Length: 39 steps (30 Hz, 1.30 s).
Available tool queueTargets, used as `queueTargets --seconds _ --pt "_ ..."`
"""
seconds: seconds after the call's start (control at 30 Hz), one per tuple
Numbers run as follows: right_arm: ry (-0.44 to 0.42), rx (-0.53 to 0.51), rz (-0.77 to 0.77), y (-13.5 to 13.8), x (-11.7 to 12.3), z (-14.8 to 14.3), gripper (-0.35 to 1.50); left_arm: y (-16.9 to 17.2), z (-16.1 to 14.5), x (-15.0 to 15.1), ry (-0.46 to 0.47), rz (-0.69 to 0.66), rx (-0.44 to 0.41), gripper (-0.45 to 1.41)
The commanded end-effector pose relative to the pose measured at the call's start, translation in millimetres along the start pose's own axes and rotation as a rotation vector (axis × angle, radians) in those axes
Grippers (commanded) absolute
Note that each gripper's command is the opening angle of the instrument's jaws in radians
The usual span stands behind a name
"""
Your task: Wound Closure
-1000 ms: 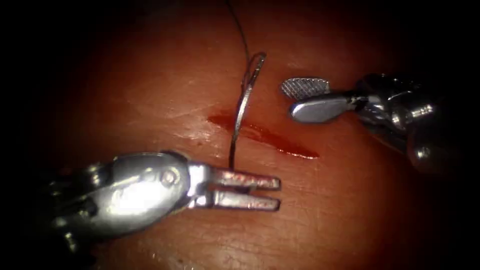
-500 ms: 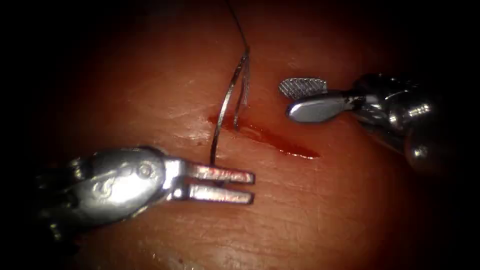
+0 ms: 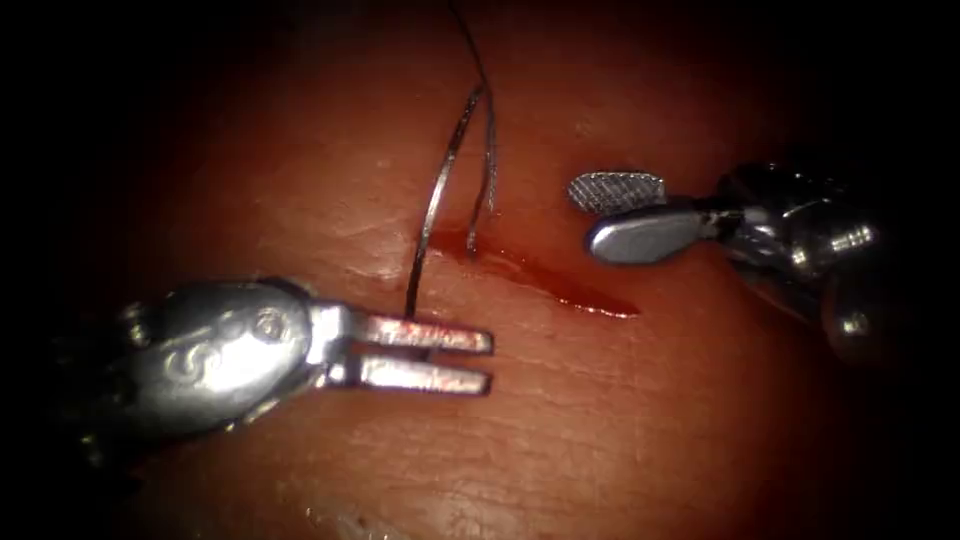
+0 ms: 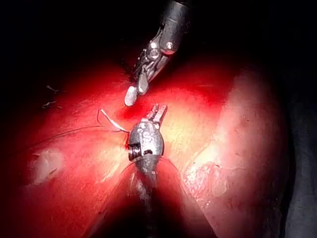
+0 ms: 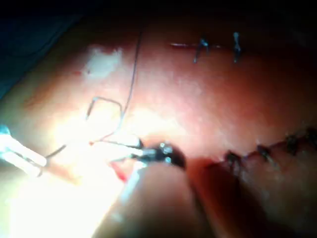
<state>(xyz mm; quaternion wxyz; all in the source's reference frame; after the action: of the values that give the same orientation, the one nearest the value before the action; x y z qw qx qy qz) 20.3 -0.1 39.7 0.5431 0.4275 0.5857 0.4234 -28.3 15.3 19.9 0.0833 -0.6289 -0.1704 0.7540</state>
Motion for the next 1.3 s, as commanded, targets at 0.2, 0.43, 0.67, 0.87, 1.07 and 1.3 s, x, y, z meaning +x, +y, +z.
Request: queueTargets --seconds 0.2,0.43,0.67,0.87,1.07,1.3 --pt "0.0 0.003 -0.002 0.6 0.0 0.7 0.57 -0.4 0.6 -0.3 0.001 0.001 0.0 -0.45" --pt "0.0 0.003 -0.002 0.6 0.0 0.7 0.57 -0.4 0.6 -0.3 0.001 0.001 0.0 -0.45" --pt "0.0 0.003 -0.002 0.6 0.0 0.7 0.57 -0.4 0.6 -0.3 0.001 0.001 0.0 -0.45" --pt "0.0 0.003 -0.002 0.6 0.0 0.7 0.57 0.2 2.3 0.1 0.007 0.004 0.013 -0.45" --pt "0.0 0.003 -0.002 0.6 0.0 0.7 0.57 1.1 4.5 0.6 0.039 0.013 -0.015 -0.45" --pt "0.0 0.003 -0.002 0.6 0.0 0.7 0.57 -0.2 2.8 -0.5 0.046 0.017 -0.006 -0.45"
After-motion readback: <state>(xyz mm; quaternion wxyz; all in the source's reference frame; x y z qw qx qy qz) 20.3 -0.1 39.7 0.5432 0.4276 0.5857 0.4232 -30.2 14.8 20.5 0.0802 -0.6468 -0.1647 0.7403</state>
